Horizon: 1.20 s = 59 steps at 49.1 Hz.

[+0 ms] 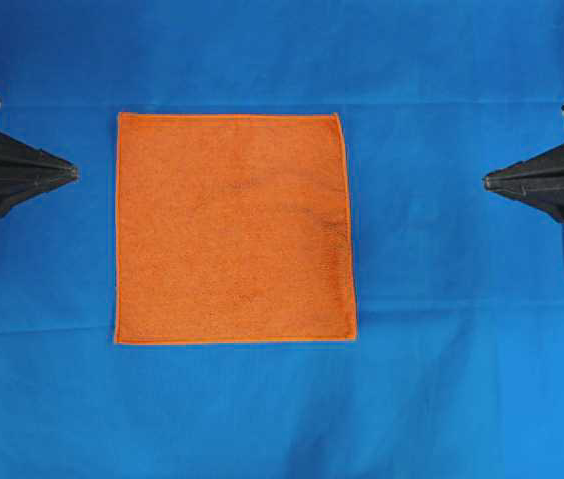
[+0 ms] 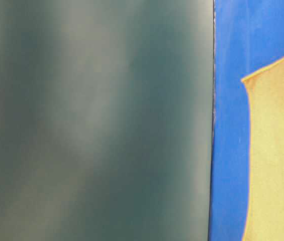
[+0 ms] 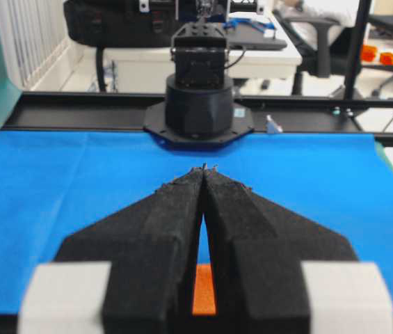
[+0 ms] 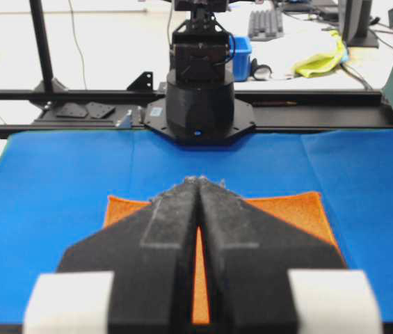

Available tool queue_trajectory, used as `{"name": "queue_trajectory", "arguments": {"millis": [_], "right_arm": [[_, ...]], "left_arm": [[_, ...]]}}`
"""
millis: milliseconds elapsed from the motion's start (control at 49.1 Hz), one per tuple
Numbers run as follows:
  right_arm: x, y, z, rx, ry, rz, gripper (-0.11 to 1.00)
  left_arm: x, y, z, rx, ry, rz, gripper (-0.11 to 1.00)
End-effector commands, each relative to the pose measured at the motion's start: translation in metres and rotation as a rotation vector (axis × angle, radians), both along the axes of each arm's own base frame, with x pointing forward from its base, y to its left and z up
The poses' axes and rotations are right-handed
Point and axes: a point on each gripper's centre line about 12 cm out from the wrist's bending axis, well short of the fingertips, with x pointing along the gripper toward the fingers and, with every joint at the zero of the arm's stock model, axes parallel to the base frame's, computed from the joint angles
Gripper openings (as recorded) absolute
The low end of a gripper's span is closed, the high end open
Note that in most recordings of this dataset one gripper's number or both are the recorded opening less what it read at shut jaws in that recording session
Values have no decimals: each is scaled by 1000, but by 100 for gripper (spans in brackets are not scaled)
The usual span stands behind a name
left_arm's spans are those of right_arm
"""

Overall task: Fold the orange towel.
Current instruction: 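Move both grippers to the towel's far corners and grasp them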

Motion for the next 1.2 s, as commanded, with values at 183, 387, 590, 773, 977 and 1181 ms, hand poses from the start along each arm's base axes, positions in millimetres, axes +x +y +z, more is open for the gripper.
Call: {"name": "queue_trajectory", "arguments": {"millis": [183,387,590,773,977,1181], "right_arm": [[11,-12,7,51,22,-55,0],[32,-46,-17,130,151,-200,0],[61,-84,-57,197,321,-327,0],[94,-115,-91,234,453,-396,3],[125,-139,-134,258,577,-429,58],[140,-148,-156,265,626,-435,56]], "left_arm": [[3,4,-2,-54,55,23,0],[3,29,-23,-79,156,144,0],[0,58,-62,-148,276,294,1],[-3,82,-93,-195,351,410,34],[-2,101,-127,-224,420,491,89],[11,109,-159,-241,504,500,92]]}}
